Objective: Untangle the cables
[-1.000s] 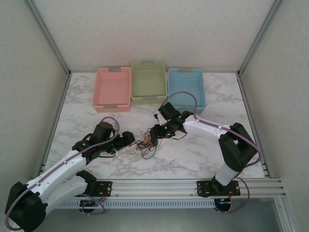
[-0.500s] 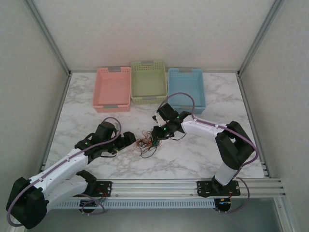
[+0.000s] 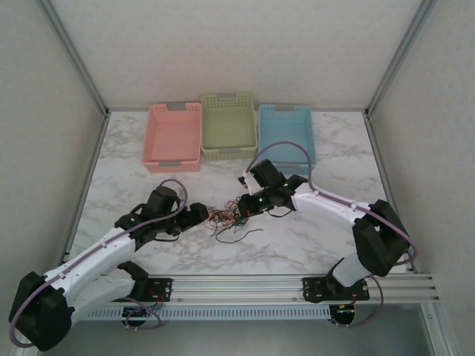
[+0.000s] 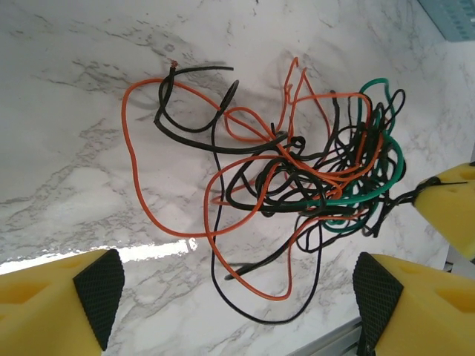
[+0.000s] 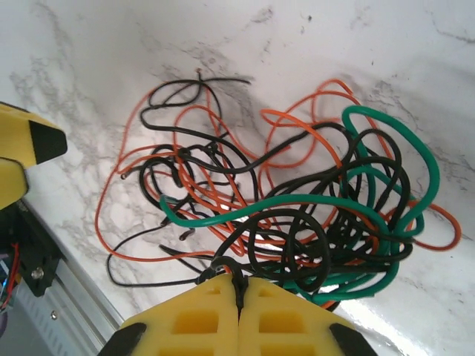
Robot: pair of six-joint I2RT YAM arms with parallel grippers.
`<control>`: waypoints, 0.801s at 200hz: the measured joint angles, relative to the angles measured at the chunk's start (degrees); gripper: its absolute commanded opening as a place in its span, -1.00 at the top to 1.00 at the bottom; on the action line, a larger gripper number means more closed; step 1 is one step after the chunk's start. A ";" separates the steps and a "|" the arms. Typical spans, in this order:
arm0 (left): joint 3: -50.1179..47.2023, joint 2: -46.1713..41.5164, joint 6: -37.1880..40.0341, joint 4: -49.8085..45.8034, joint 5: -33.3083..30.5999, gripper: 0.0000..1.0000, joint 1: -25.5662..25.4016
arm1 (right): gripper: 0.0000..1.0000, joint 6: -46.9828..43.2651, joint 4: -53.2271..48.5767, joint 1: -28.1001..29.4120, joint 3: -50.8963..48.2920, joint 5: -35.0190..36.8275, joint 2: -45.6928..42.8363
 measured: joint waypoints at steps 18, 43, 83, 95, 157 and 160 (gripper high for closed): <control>4.31 0.96 2.78 -2.64 0.11 -0.56 -0.87 | 1.00 -0.76 0.35 -0.98 -1.79 -0.74 -2.36; 13.57 4.50 8.46 -6.49 -0.11 -0.52 -2.62 | 1.00 -1.09 1.84 -2.78 -4.22 -1.40 -4.63; 28.39 16.85 19.69 -10.88 -0.98 -0.35 -8.57 | 1.00 -1.36 7.65 -3.96 -9.53 -3.23 -5.38; 30.73 21.03 22.36 -11.19 -0.98 -0.22 -10.19 | 1.00 -1.22 8.66 -4.81 -10.84 -3.89 -5.40; 31.78 33.97 27.96 -11.06 0.92 0.05 -11.74 | 1.00 0.02 13.77 -7.63 -14.40 -6.10 -7.69; 31.78 34.23 27.98 -10.80 1.20 0.07 -11.78 | 1.00 0.13 13.84 -7.63 -14.43 -6.10 -7.69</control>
